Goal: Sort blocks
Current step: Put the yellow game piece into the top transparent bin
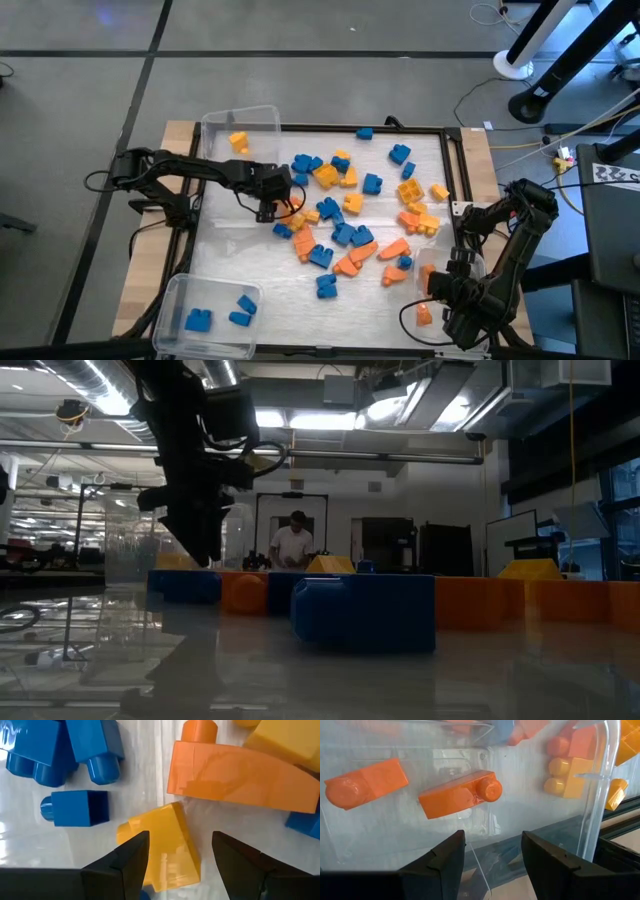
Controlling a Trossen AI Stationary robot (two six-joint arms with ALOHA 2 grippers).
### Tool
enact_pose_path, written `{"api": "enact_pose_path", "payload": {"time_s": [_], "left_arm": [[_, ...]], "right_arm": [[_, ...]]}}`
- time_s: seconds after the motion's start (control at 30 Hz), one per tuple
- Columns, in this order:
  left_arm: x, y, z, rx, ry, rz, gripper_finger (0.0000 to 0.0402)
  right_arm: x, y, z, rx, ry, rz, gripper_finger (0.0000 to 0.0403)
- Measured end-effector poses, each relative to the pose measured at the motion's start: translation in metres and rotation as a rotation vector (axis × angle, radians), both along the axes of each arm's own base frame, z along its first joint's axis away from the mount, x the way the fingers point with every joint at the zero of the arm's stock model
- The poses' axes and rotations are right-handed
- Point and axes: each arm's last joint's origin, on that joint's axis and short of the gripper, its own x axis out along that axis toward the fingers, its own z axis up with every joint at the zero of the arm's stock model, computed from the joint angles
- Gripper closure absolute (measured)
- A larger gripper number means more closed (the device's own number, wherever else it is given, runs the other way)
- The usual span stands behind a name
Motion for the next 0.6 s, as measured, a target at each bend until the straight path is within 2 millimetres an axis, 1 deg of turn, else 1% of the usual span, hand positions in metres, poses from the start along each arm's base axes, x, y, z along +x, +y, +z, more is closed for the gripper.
{"api": "enact_pose_path", "payload": {"time_s": [0.3,0.43,0.6], "left_arm": [[-0.002,0.0,-0.001,-0.011,0.019,0.029,0.0196],[-0.002,0.0,-0.011,-0.018,0.095,0.034,0.0196],[0.005,0.002,-0.022,0.075,0.123,0.039,0.0196]], "right_arm": [[0.0,0.0,0.0,0.0,0.0,0.0,0.021],[0.0,0.0,0.0,0.0,0.0,0.0,0.021],[0.0,0.0,0.0,-0.005,-0.012,0.003,0.021]]}}
